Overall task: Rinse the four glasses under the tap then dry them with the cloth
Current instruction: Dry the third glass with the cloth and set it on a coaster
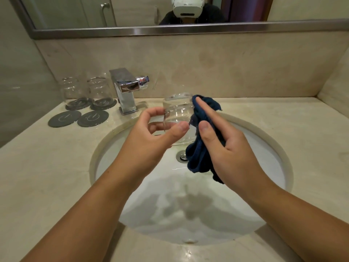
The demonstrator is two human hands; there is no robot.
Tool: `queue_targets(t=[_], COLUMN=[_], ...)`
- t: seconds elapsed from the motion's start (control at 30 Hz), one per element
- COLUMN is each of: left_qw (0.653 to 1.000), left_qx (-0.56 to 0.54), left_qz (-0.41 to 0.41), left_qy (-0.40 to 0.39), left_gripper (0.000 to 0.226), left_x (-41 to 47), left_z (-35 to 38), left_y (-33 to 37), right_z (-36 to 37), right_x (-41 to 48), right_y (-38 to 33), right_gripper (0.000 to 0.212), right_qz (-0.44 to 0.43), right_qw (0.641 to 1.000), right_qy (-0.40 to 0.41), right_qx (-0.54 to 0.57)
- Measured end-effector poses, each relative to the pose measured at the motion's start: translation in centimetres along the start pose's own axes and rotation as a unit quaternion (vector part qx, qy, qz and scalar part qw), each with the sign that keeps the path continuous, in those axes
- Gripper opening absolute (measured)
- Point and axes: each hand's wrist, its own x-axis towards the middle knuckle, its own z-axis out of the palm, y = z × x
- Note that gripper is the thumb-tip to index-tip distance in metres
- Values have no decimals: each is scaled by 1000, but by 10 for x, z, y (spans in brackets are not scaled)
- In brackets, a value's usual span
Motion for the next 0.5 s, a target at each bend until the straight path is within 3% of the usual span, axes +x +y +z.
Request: queue_targets(t=[0.1,0.3,0.4,0.5], left_qw=[999,997,999,1000], left_qx=[-42,-35,13,23], left_qz=[-18,-31,-15,-2], left_qy=[-20,-56,-45,-16], left_gripper=[63,67,48,57], left_x=[0,-1,-3,-2], left_z=[-2,-6,-4,-4], left_y=[1,4,7,5], right_z=[-3,-5,-7,-6], right_x=[4,8,8,7], right_y=[0,3,4,3], right_gripper=[42,37,38,38], right_qz=[13,92,76,56], right_qw=[999,984,987,994], right_qy=[9,-11,7,17], right_qx=[39,150,142,96])
